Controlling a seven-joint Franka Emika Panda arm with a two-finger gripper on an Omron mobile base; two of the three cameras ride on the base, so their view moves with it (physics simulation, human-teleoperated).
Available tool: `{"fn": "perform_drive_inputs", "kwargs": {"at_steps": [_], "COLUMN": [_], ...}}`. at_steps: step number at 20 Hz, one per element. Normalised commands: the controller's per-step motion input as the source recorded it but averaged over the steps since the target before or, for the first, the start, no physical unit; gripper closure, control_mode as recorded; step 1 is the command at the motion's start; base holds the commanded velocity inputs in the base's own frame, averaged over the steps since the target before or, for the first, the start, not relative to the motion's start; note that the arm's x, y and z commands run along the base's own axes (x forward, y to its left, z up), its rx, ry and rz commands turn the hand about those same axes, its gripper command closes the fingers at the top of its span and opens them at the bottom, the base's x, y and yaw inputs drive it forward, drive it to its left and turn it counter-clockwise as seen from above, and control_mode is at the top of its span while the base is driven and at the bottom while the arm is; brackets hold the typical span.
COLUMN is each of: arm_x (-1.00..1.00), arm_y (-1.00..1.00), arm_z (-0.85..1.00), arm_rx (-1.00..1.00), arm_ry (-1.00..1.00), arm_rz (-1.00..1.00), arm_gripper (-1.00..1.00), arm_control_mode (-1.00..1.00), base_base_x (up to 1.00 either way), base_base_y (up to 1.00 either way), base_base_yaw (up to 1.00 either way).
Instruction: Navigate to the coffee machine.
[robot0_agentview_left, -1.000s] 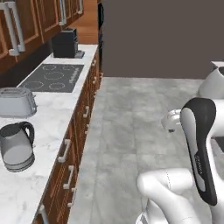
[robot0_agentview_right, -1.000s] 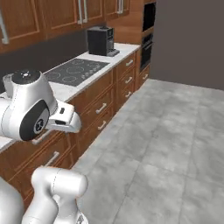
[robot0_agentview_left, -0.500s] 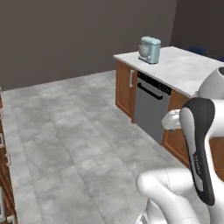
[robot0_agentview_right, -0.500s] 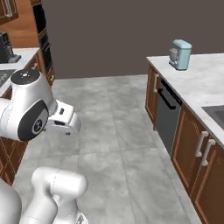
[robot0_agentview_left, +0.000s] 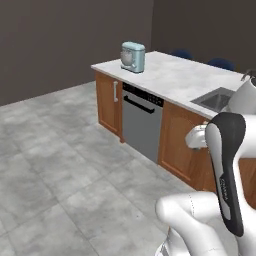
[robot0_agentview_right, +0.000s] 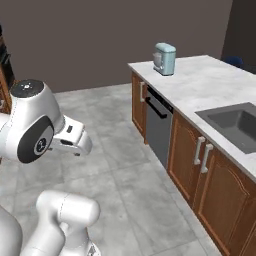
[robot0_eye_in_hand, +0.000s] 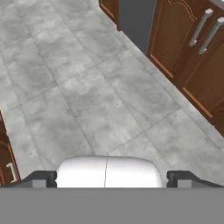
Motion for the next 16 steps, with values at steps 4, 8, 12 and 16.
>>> {"fn": "perform_drive_inputs", "kwargs": {"at_steps": [4, 8, 12, 16], "arm_x": [0.0, 0.0, 0.0, 0.0], "arm_y": [0.0, 0.0, 0.0, 0.0], "arm_z": [0.0, 0.0, 0.0, 0.0], "arm_rx": [0.0, 0.0, 0.0, 0.0], "arm_ry": [0.0, 0.0, 0.0, 0.0], "arm_rz": [0.0, 0.0, 0.0, 0.0], "arm_gripper": [-1.0, -1.0, -1.0, -1.0], "arm_control_mode": [1.0, 1.0, 1.0, 1.0], "base_base_x": [0.51, 0.97, 1.0, 1.0], "base_base_y": [0.44, 0.69, 0.75, 0.65], "base_base_yaw": [-0.02, 0.0, 0.01, 0.0]}}
